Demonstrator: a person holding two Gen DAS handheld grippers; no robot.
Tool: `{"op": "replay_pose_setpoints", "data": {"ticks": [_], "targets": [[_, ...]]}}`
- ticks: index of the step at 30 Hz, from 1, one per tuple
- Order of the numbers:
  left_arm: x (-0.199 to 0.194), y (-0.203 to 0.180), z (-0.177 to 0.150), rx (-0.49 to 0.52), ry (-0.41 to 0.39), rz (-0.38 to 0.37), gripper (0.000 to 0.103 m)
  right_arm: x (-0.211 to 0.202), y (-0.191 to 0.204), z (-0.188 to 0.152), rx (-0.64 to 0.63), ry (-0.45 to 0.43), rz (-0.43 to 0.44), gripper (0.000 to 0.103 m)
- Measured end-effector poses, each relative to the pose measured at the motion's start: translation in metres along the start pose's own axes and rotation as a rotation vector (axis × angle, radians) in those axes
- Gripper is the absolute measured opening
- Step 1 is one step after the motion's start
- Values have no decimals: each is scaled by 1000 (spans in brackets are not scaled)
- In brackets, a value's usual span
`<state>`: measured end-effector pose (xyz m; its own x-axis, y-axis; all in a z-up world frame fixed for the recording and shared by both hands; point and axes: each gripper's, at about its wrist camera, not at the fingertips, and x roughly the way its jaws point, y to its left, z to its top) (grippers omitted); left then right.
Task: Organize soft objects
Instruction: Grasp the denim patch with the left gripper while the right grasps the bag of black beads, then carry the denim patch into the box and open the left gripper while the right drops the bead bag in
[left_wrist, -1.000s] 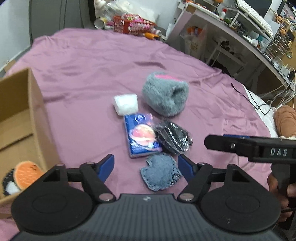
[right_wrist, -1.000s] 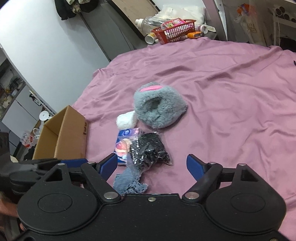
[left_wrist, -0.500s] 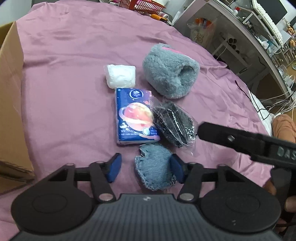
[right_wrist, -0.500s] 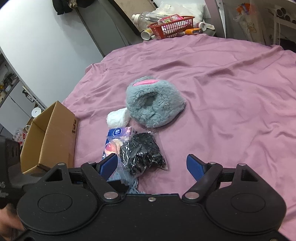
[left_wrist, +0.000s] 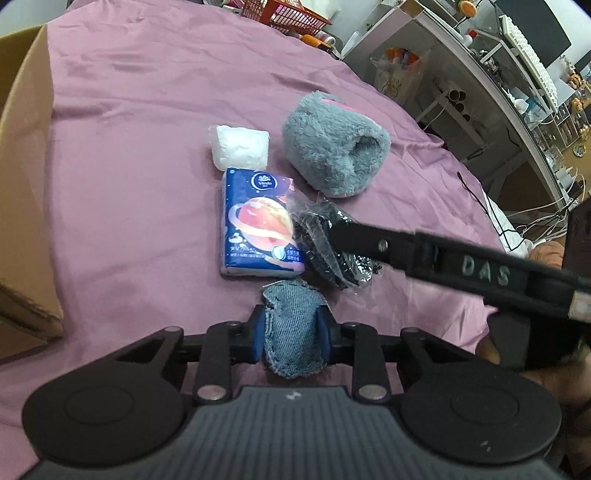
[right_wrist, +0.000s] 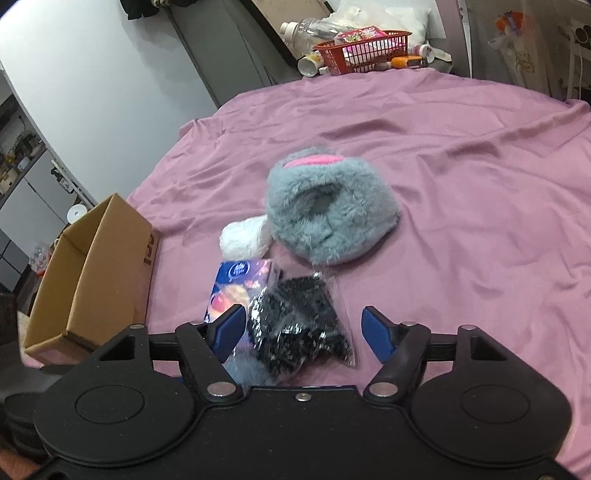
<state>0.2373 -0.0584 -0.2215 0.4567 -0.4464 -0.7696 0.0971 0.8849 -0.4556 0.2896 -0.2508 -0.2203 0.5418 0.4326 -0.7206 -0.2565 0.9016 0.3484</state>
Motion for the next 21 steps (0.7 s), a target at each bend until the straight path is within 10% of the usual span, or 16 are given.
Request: {"op": "replay_pose_setpoints", "data": {"ticks": [8,21], "targets": [[-20,0,1,8,-53,18,27,4,-3,-5,27,23,25,44],[-73,-1,5,15,-221,59,27,-35,-9,-8,68,-93,71,42]]}}
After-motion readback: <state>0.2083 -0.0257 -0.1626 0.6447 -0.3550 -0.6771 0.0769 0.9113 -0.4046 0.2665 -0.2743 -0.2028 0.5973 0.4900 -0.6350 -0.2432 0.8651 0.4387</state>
